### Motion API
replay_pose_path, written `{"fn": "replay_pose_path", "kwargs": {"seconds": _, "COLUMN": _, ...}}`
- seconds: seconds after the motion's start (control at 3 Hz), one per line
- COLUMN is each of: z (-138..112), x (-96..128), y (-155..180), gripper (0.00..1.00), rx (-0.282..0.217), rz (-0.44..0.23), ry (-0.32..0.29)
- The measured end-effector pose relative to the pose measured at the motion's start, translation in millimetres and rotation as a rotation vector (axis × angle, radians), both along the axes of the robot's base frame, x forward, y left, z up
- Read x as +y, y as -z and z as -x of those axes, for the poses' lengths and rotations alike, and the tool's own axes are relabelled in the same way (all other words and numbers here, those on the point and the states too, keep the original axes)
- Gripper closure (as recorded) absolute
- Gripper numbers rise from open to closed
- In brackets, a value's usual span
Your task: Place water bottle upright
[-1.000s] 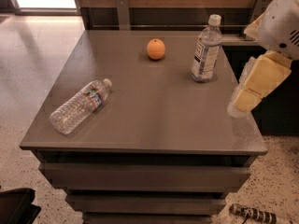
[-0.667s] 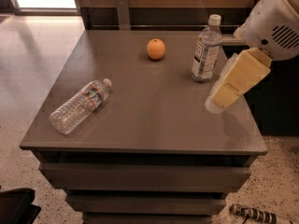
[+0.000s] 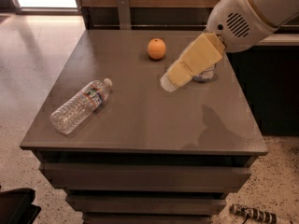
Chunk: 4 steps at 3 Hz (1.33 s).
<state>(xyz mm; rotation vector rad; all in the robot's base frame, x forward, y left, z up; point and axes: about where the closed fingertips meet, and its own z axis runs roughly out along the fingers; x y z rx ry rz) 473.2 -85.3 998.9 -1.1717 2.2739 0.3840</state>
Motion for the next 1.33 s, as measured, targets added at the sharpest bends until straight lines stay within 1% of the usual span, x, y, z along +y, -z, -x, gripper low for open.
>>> {"fn": "replay_pose_path", "kwargs": {"seconds": 0.33, "z": -26.8, "x": 24.7, "y": 1.1, "gripper": 0.0, "rx": 0.06, "rz": -0.054, "ry": 0.093}}
{"fn": "replay_pose_path", "kwargs": {"seconds": 0.67, "z": -37.8, "x": 41.8, "y": 2.8, "gripper": 0.0, "rx": 0.11, "rz": -0.086, "ry": 0.209}}
{"fn": "replay_pose_path", "kwargs": {"seconds": 1.0, "z": -32.5, "x": 50.6, "y": -9.4, "gripper": 0.0, "rx": 0.135, "rz": -0.039, "ry": 0.312}}
{"fn": "replay_pose_path", "kwargs": {"seconds": 1.33, "z": -29.5, "x": 47.6, "y": -6.2, "gripper": 0.0, "rx": 0.176, "rz": -0.031, "ry": 0.385}}
